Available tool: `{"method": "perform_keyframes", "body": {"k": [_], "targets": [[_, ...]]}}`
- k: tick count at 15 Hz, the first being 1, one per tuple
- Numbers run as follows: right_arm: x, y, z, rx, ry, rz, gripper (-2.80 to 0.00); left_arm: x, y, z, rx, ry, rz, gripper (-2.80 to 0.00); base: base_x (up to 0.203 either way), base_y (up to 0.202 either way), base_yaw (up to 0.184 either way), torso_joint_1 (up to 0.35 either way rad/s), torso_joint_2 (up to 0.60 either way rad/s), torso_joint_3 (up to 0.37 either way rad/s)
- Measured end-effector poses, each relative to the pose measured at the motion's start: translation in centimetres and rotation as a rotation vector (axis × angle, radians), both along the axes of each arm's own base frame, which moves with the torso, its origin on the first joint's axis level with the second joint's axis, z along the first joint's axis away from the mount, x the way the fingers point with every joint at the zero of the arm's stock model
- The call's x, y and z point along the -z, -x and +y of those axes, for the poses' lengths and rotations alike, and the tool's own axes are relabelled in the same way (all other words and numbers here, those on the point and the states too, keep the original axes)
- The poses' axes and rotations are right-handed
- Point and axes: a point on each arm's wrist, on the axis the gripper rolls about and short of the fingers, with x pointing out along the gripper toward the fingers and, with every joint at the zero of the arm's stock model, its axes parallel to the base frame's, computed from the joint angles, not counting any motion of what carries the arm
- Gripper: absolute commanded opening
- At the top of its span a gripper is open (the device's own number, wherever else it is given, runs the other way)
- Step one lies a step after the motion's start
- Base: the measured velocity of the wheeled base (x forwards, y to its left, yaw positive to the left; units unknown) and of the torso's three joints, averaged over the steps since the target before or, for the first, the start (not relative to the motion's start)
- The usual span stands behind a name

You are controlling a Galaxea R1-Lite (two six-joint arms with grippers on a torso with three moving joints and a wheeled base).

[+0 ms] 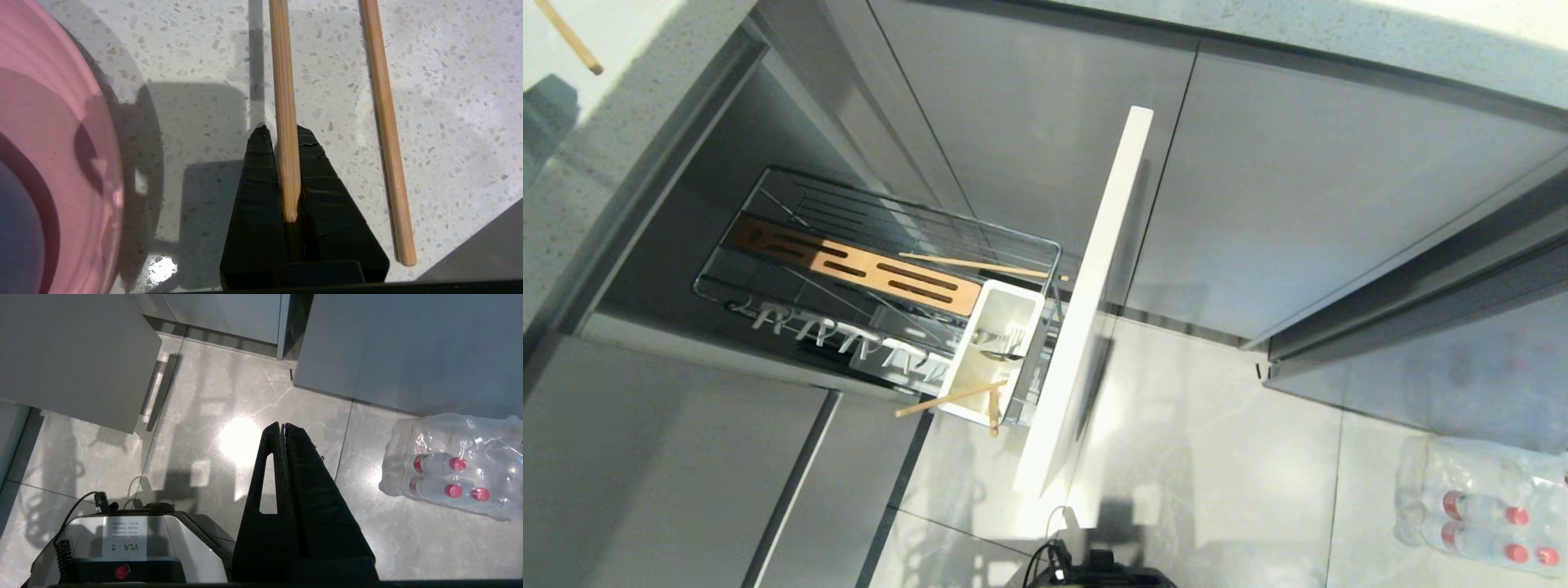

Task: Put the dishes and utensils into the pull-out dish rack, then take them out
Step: Take the chopsticks out of the cupboard

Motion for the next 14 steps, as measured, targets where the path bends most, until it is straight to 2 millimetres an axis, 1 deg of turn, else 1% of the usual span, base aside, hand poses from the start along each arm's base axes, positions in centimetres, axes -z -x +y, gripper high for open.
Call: {"method": "perform_keyframes", "body": {"k": [4,5,11,14], "targets": [[0.0,0.0,0.0,0.0,0.0,0.0,-2.8,0.4,-0.3,-0.1,0.011,0.0,0.018,-2.8,0.0,0.0,0.0,0.0,0.0,0.0],[0.0,0.0,0.0,0.0,0.0,0.0,-2.8,0.5,-0.3,-0.1,0.014,0.001,0.021,0.0,0.0,0.0,0.0,0.0,0.0,0.0],[0.0,0.0,0.0,0.0,0.0,0.0,-2.8,0.5,-0.1,-0.1,0.013,-0.001,0.021,0.0,0.0,0.0,0.0,0.0,0.0,0.0],[0.0,0.0,0.0,0.0,0.0,0.0,-2.8,0.1,1.0,-0.1,0.014,-0.007,0.003,0.0,0.0,0.0,0.0,0.0,0.0,0.0]]}}
